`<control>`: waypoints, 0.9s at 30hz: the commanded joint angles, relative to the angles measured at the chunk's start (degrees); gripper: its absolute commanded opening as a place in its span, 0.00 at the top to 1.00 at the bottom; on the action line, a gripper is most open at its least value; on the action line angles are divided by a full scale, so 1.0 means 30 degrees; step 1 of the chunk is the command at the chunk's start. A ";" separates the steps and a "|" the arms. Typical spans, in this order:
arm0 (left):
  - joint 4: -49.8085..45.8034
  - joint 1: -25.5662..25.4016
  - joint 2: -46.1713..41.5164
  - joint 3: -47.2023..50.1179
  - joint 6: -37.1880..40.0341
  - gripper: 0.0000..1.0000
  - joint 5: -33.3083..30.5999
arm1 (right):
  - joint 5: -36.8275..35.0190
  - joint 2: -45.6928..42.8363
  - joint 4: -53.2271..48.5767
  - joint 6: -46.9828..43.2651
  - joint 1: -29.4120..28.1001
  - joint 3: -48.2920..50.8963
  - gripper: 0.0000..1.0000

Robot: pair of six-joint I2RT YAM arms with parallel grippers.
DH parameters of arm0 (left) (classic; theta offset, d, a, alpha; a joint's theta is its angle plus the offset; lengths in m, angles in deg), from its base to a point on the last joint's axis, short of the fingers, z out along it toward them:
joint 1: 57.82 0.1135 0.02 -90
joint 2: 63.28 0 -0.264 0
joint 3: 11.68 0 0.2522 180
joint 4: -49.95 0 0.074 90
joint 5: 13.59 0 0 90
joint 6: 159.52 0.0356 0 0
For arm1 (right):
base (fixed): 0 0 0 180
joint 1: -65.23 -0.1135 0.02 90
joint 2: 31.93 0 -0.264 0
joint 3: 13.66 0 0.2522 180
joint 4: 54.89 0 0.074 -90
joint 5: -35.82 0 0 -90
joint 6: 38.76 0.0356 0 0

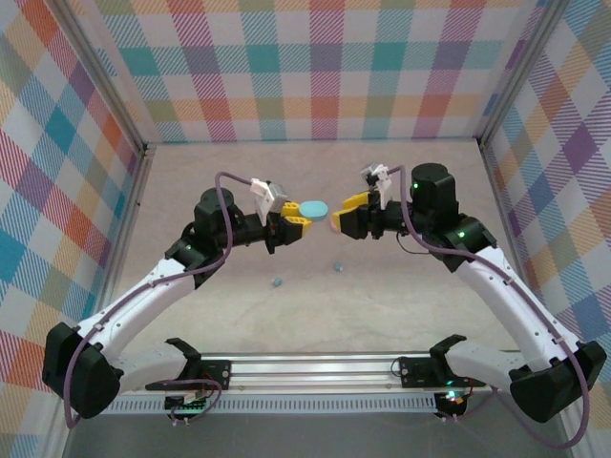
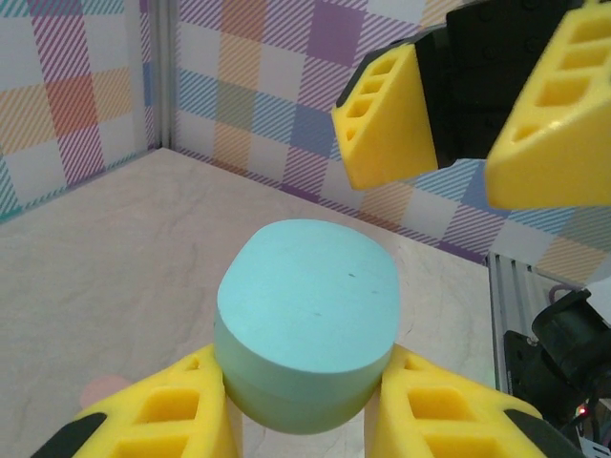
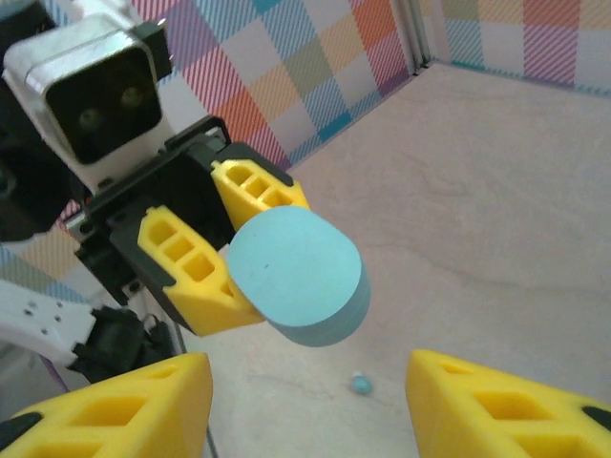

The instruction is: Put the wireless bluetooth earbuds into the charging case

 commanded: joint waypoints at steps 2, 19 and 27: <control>0.0842 0.0020 -0.0431 0.0788 -0.0416 0.76 -0.0277 | -0.0645 -0.0427 -0.0809 -0.4932 -0.0655 -0.0060 0.42; 0.0592 0.0016 -0.0746 0.1027 -0.0897 0.76 -0.0068 | 0.1268 0.1505 0.0149 -0.5034 -0.0744 -0.0861 0.39; 0.0650 -0.0010 -0.0642 0.0854 -0.1010 0.76 0.0154 | 0.1730 0.2010 0.0056 -0.5004 -0.0744 -0.0985 0.38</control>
